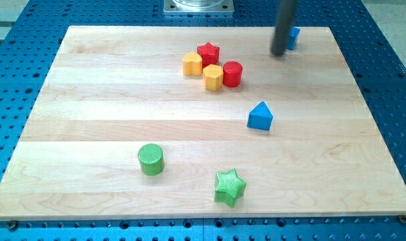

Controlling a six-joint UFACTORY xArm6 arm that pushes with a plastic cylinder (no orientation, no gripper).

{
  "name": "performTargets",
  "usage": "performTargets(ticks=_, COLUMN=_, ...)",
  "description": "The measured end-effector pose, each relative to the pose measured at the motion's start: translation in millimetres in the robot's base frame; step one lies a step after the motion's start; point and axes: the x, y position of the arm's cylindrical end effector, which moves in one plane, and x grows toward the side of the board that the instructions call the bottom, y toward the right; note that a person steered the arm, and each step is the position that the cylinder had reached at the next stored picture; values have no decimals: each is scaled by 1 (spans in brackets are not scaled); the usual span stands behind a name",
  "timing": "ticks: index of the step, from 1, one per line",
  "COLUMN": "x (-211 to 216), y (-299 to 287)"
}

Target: Place the triangle to the right side of the red circle

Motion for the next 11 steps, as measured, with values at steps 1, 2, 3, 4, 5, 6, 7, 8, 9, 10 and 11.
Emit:
performTargets(ticks=1, x=19, y=7)
performTargets(ticks=2, x=118, y=-5)
performTargets(ticks=3, x=227, y=-50)
performTargets(ticks=4, x=245, y=-94)
performTargets(ticks=5, x=222, y=-97)
performTargets(ticks=6, x=188, y=-95)
performTargets(ticks=7, x=163, y=-100)
performTargets(ticks=8, x=131, y=-67)
performTargets(ticks=9, x=95, y=-63)
performTargets(ticks=10, x=145, y=-66)
performTargets(ticks=11, x=150, y=-108)
